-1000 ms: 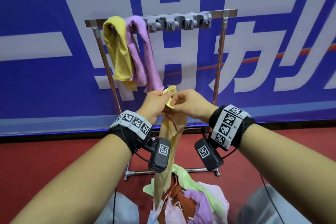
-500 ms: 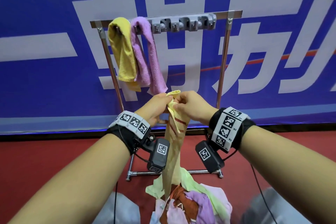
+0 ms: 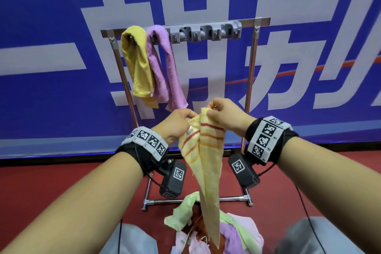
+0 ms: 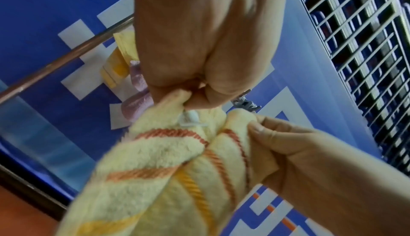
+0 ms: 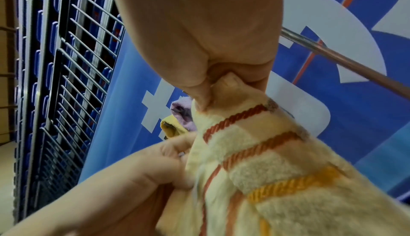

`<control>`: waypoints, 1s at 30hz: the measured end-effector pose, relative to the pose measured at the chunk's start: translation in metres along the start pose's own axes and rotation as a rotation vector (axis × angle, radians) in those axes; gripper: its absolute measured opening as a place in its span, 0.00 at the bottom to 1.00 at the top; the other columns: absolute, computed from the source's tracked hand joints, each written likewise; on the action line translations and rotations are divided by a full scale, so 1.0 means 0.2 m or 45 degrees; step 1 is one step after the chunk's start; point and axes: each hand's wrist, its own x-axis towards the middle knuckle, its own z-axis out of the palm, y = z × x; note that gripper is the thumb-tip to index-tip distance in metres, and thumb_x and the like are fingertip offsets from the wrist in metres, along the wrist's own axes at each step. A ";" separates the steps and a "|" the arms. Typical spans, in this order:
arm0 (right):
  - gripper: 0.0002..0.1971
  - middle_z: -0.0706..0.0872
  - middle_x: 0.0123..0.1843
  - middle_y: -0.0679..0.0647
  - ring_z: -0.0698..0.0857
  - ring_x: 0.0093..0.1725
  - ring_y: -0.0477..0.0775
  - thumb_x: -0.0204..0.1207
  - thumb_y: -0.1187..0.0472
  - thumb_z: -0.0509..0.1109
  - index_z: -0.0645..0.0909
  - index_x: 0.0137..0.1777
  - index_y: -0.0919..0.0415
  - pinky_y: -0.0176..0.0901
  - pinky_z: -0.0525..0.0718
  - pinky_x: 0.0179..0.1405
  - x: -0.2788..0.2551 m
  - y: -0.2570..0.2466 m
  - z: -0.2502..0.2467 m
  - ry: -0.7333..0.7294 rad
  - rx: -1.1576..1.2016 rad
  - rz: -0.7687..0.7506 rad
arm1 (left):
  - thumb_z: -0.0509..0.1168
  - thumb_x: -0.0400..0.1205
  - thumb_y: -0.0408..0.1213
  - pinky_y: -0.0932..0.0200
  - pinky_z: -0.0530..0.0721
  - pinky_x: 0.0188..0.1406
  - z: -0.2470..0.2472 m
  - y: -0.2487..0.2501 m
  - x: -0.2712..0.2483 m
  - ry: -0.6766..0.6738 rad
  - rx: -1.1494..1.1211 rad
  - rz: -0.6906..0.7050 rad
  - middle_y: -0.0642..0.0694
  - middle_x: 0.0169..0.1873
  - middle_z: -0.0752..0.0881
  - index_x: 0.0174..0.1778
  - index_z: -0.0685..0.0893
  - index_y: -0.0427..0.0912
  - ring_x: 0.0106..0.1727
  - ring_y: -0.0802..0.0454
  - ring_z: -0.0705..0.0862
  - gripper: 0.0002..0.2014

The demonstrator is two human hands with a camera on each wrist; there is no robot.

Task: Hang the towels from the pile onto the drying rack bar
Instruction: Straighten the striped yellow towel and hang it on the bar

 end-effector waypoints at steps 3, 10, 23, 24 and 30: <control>0.04 0.84 0.42 0.48 0.83 0.45 0.52 0.80 0.64 0.64 0.80 0.46 0.55 0.47 0.82 0.46 0.05 0.02 -0.10 0.097 -0.230 -0.067 | 0.65 0.79 0.19 0.66 0.79 0.21 -0.07 -0.04 0.02 0.165 0.005 -0.012 0.42 0.33 0.87 0.46 0.88 0.31 0.28 0.56 0.82 0.07; 0.04 0.84 0.48 0.46 0.81 0.49 0.50 0.82 0.60 0.67 0.81 0.49 0.50 0.40 0.74 0.47 0.09 0.07 -0.32 0.249 -0.521 -0.145 | 0.62 0.78 0.24 0.57 0.81 0.38 -0.33 -0.10 0.05 0.477 0.576 -0.041 0.44 0.37 0.87 0.34 0.84 0.44 0.42 0.44 0.84 0.12; 0.06 0.84 0.46 0.54 0.82 0.45 0.55 0.80 0.65 0.66 0.82 0.52 0.58 0.41 0.78 0.40 0.05 0.03 -0.45 0.435 -0.399 -0.006 | 0.54 0.79 0.25 0.52 0.72 0.38 -0.40 0.03 0.03 0.518 0.988 0.062 0.44 0.34 0.76 0.30 0.74 0.40 0.41 0.40 0.78 0.12; 0.07 0.84 0.46 0.54 0.82 0.42 0.54 0.79 0.65 0.66 0.81 0.53 0.57 0.40 0.77 0.36 0.04 0.03 -0.45 0.441 -0.359 0.023 | 0.54 0.79 0.25 0.52 0.72 0.38 -0.40 0.03 0.03 0.515 0.966 0.055 0.44 0.33 0.76 0.31 0.74 0.39 0.42 0.39 0.78 0.12; 0.10 0.83 0.43 0.59 0.80 0.32 0.55 0.72 0.67 0.66 0.76 0.53 0.58 0.43 0.82 0.25 0.03 0.03 -0.42 0.491 0.011 0.213 | 0.62 0.75 0.27 0.57 0.81 0.38 -0.39 0.00 0.05 0.548 0.460 0.004 0.45 0.33 0.86 0.38 0.86 0.42 0.39 0.45 0.85 0.09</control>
